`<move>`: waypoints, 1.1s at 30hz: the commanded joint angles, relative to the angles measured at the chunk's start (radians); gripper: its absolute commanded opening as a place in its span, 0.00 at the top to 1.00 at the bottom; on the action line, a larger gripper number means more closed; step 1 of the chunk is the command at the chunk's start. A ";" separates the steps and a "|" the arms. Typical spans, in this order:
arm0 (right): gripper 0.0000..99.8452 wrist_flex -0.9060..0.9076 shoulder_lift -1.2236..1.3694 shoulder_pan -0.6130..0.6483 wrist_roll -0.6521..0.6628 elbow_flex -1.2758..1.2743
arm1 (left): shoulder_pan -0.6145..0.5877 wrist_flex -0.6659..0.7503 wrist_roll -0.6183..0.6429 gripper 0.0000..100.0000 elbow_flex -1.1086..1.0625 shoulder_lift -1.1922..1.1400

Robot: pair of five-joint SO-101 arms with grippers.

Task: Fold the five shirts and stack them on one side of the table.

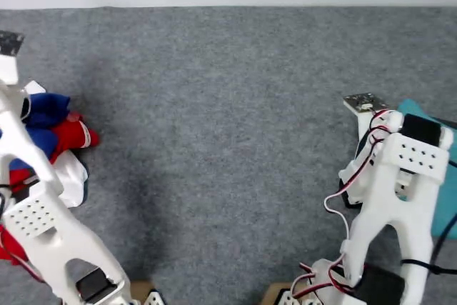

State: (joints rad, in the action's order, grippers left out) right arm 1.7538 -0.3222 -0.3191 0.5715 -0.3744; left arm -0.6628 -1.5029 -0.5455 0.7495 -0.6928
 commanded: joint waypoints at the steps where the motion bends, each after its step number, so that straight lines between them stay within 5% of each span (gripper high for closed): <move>1: 0.99 0.038 -0.038 0.010 -0.011 0.011 | 0.048 -0.074 0.008 1.00 0.125 0.103; 9: 0.99 0.038 -0.038 0.008 -0.011 0.008 | 0.158 -0.115 0.250 1.00 0.423 0.236; 15: 0.99 0.039 -0.039 0.005 -0.011 0.008 | 0.356 -0.112 0.407 1.00 0.602 0.311; 26: 0.99 0.041 -0.039 0.005 -0.011 0.008 | 0.913 -0.144 0.414 1.00 0.716 0.333; 33: 0.99 0.041 -0.039 0.007 -0.011 0.008 | 1.002 -0.180 0.416 1.00 0.642 0.157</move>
State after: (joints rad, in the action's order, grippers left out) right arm 1.7538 -0.3222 -0.3191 0.5715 -0.3744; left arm 0.3222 -1.6778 -0.1373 1.3986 -0.4902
